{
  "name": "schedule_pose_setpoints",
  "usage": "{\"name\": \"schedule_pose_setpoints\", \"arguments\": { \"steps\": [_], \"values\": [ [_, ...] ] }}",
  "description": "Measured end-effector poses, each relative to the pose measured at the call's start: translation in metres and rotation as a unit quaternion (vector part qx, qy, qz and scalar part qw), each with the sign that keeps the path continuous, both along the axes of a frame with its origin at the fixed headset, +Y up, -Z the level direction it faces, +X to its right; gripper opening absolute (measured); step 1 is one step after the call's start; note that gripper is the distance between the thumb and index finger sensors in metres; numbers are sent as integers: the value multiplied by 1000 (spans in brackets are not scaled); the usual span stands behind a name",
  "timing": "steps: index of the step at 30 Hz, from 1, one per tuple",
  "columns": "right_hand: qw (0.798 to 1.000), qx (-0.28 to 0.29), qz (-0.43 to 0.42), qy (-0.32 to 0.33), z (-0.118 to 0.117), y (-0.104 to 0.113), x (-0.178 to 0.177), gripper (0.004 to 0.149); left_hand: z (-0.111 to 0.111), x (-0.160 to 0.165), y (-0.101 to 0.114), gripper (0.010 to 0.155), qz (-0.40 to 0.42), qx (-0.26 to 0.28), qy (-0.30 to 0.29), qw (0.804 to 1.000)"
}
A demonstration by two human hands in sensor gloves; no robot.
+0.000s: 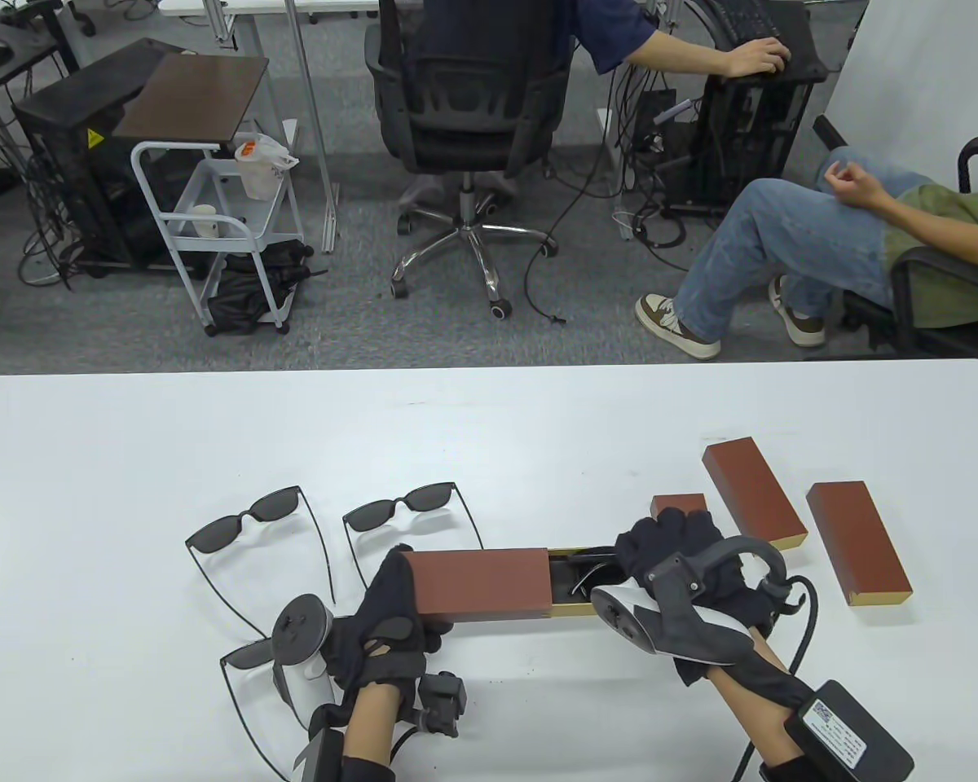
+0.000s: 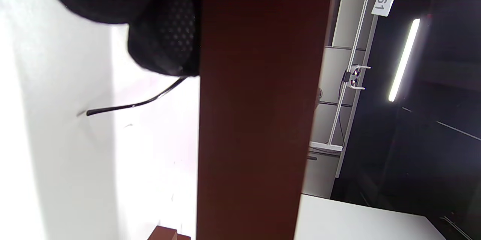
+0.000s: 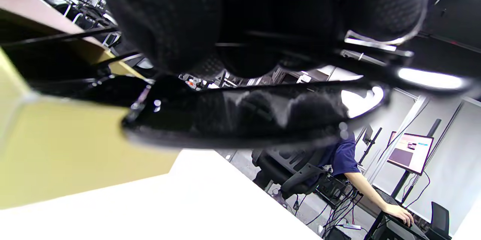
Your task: Slide to open storage boxes and store sunglasses
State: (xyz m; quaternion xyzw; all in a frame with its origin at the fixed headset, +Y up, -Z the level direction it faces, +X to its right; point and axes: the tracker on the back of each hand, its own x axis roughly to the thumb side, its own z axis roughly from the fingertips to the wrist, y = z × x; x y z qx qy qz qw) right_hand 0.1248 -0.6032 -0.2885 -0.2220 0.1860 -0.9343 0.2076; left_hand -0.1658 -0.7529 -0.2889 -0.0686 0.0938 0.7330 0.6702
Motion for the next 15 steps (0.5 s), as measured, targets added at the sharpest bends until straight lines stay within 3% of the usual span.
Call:
{"name": "schedule_pose_setpoints", "arguments": {
  "steps": [15],
  "values": [
    [999, -35, -21, 4, -1, 2, -26, 37, 1, 10, 5, 73, -1, 9, -31, 999]
  ]
}}
